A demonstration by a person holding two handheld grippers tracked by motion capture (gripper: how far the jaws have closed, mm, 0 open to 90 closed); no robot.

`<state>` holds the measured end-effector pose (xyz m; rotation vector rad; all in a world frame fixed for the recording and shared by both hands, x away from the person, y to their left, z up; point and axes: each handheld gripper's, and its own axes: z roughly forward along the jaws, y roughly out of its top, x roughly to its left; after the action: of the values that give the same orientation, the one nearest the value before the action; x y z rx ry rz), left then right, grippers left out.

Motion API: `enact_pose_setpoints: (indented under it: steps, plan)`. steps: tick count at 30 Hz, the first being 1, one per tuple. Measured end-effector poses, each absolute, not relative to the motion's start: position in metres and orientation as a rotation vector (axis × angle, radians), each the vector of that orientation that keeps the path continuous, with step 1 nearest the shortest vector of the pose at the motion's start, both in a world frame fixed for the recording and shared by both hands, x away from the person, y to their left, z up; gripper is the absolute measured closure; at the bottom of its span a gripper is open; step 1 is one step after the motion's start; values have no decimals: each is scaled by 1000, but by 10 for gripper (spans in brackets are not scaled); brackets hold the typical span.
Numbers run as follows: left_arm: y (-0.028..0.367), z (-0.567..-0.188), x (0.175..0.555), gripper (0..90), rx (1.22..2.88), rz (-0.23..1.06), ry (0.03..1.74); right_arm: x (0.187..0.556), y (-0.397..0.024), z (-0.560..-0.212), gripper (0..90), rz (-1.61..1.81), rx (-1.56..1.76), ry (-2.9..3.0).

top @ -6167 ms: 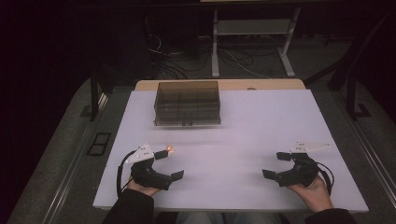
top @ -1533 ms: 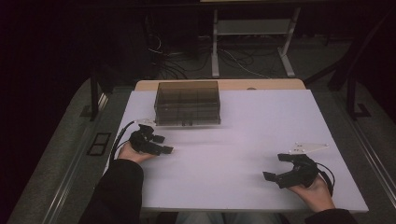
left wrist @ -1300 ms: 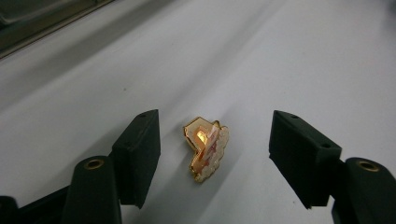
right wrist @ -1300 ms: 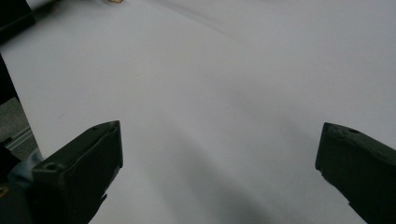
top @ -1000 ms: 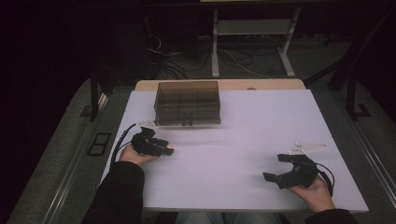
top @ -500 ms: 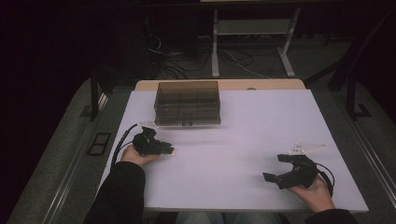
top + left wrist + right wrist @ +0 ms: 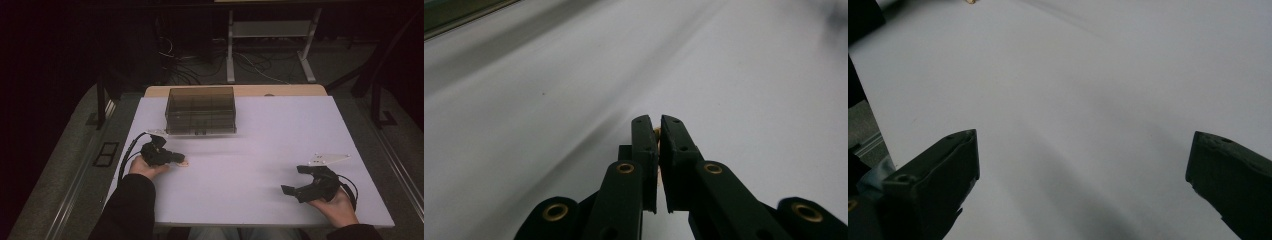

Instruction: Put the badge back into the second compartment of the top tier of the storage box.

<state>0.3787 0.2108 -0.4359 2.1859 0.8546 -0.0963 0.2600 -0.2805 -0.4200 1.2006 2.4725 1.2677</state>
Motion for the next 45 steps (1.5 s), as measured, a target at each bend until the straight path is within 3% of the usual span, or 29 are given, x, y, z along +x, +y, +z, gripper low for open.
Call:
enact_pose_setpoints:
  steps: [19,45]
  plan:
    - [207,-425,373,893,2211,-140,820,260,-281,-420,0,1266,1203,2470]
    - [209,-407,371,896,2209,-95,814,261,-281,-421,0,1258,1198,2481]
